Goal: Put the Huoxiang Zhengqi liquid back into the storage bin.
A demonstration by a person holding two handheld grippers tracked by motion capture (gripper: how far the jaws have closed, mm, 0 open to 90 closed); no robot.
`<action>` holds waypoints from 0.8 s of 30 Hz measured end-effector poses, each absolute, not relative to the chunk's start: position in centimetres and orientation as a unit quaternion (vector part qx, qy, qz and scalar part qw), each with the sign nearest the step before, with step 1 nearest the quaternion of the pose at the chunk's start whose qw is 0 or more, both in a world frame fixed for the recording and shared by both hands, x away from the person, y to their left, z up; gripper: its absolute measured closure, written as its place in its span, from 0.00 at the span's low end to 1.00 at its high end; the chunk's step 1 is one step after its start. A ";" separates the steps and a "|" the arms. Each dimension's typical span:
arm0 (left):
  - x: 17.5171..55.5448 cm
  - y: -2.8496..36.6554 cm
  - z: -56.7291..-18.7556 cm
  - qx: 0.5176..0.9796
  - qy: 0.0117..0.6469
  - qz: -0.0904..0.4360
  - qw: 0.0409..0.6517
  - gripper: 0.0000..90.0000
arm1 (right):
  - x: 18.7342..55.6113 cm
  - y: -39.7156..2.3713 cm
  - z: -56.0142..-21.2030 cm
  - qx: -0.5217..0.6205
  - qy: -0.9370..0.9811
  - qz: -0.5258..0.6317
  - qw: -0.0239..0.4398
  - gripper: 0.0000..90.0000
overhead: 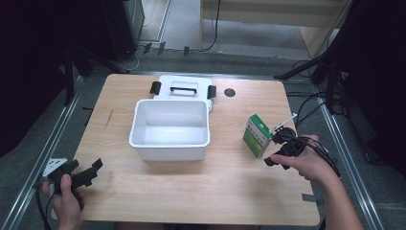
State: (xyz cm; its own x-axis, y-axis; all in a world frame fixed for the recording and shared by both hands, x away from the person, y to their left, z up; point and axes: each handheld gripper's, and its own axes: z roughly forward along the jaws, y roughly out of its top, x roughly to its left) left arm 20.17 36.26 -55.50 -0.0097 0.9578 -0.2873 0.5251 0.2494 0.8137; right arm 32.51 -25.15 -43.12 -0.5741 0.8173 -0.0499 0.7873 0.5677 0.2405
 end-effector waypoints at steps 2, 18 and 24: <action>20.2 36.3 -55.5 0.557 0.666 0.252 0.427 0.04 | 32.9 -24.7 -42.6 0.450 0.885 0.091 0.071 0.18; 20.2 36.3 -55.5 0.558 0.666 0.251 0.427 0.05 | 35.0 -22.4 -41.3 0.436 0.895 0.072 0.068 0.24; 20.2 36.3 -55.5 0.558 0.666 0.251 0.427 0.05 | 35.7 -21.9 -41.0 0.441 0.891 0.076 0.072 0.29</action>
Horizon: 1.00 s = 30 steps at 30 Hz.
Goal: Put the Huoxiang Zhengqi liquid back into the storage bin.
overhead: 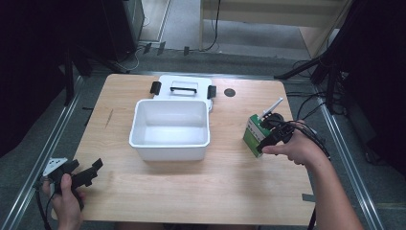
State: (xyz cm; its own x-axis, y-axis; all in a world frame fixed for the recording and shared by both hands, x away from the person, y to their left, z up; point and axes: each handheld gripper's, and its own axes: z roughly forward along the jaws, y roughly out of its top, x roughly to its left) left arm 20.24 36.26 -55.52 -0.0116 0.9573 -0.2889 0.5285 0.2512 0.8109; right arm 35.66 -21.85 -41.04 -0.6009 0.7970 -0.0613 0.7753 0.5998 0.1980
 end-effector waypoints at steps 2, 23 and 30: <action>20.2 36.3 -55.5 0.558 0.666 0.250 0.428 0.05 | 36.0 -21.6 -41.0 0.441 0.891 0.078 0.071 0.31; 20.3 36.3 -55.5 0.560 0.665 0.248 0.428 0.05 | 38.3 -20.1 -40.5 0.454 0.885 0.094 0.051 0.46; 20.3 36.3 -55.5 0.561 0.664 0.248 0.427 0.05 | 39.1 -19.7 -40.3 0.457 0.883 0.090 0.057 0.50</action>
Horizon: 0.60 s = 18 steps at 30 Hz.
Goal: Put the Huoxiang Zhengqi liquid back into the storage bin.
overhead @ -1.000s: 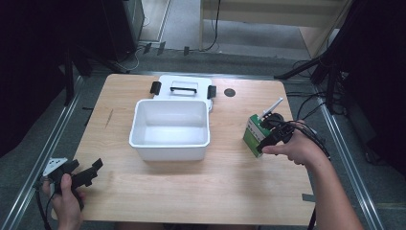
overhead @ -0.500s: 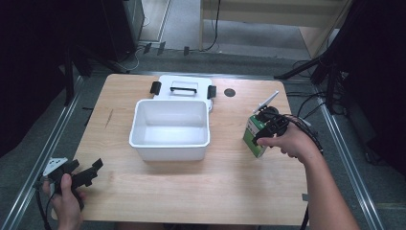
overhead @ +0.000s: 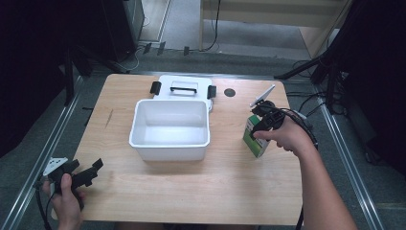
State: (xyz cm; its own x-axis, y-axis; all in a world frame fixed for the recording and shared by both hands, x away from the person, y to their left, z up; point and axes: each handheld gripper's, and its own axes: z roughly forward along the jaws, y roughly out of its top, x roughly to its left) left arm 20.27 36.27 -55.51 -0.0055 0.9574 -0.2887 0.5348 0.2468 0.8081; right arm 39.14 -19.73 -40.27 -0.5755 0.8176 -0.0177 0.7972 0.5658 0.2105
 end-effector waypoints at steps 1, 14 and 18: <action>20.3 36.3 -55.5 0.561 0.664 0.248 0.427 0.05 | 39.3 -19.7 -40.3 0.460 0.881 0.089 0.059 0.52; 20.3 36.3 -55.5 0.562 0.664 0.247 0.427 0.05 | 40.1 -19.8 -40.6 0.457 0.884 0.071 0.069 0.71; 20.3 36.3 -55.5 0.562 0.664 0.247 0.427 0.05 | 39.9 -19.5 -40.5 0.436 0.895 0.067 0.068 0.72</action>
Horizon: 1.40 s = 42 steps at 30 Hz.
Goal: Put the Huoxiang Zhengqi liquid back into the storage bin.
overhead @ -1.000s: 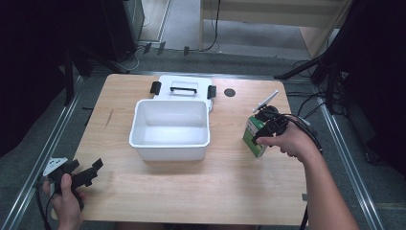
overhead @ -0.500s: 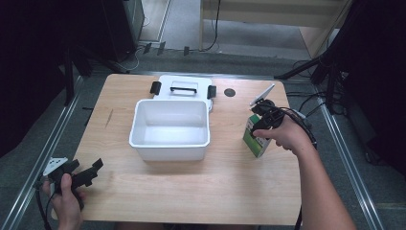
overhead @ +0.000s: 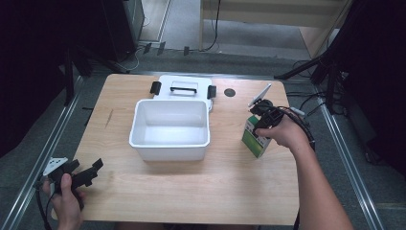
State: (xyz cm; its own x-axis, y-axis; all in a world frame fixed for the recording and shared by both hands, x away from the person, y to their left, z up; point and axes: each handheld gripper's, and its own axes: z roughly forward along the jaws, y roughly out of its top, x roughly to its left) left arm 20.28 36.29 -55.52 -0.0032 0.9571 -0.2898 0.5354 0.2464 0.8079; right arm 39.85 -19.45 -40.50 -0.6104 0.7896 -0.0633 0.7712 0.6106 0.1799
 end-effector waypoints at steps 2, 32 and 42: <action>20.3 36.3 -55.5 0.561 0.664 0.247 0.428 0.05 | 39.7 -19.2 -40.4 0.419 0.903 0.064 0.071 0.72; 20.3 36.3 -55.5 0.560 0.665 0.246 0.429 0.05 | 37.2 -14.0 -31.2 0.166 0.973 0.128 0.095 0.72; 20.3 36.3 -55.5 0.561 0.664 0.246 0.429 0.05 | 37.3 -12.0 -28.2 0.121 0.978 0.136 0.105 0.72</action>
